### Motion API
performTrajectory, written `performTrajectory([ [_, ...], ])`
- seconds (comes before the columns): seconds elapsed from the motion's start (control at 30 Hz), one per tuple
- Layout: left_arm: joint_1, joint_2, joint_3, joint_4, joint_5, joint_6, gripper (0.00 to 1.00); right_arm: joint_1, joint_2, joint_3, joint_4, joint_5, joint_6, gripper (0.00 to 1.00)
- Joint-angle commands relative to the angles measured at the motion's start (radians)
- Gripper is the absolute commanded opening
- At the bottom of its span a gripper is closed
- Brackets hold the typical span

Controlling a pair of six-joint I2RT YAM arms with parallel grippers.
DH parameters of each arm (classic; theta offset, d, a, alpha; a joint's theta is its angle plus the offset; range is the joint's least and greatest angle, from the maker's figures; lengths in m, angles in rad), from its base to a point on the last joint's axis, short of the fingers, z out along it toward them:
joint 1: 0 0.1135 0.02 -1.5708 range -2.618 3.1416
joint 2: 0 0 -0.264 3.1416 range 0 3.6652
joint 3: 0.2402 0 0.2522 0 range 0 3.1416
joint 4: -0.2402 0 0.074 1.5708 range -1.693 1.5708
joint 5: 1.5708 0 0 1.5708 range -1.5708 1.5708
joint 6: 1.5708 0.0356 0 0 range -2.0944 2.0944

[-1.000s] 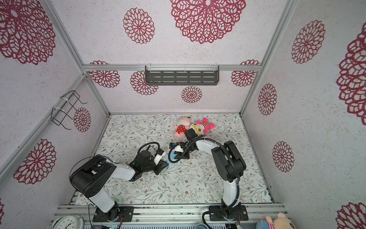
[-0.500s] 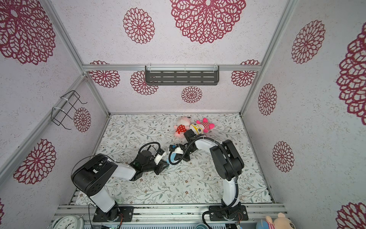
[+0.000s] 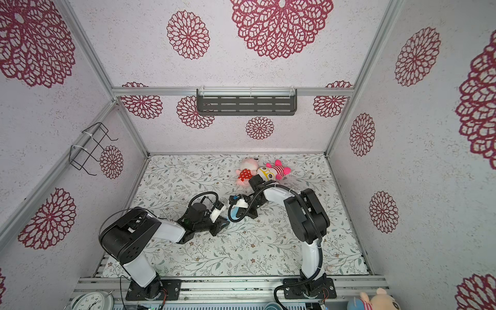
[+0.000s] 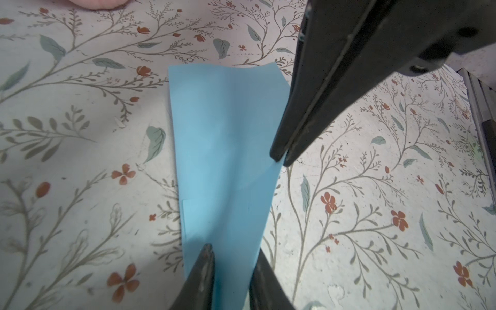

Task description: Fold a paper plane with a square sheet of paper (pick it up from the middle)

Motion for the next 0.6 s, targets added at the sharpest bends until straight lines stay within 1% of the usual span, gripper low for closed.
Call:
performTrajectory([
  [0.0, 0.006, 0.005, 0.01, -0.002, 0.011, 0.009, 0.28, 0.005, 0.006, 0.021, -0.027, -0.024, -0.011, 0.06],
  [0.23, 0.005, 0.008, 0.028, 0.016, 0.069, -0.02, 0.28, 0.005, 0.014, 0.024, -0.03, -0.021, -0.004, 0.06],
  [0.43, 0.005, 0.022, 0.03, 0.015, 0.073, -0.023, 0.28, 0.007, 0.015, 0.025, -0.028, -0.019, 0.0, 0.06],
  [0.57, 0.005, 0.038, 0.032, 0.009, 0.061, -0.023, 0.26, 0.007, 0.014, 0.025, -0.026, -0.019, 0.002, 0.06],
])
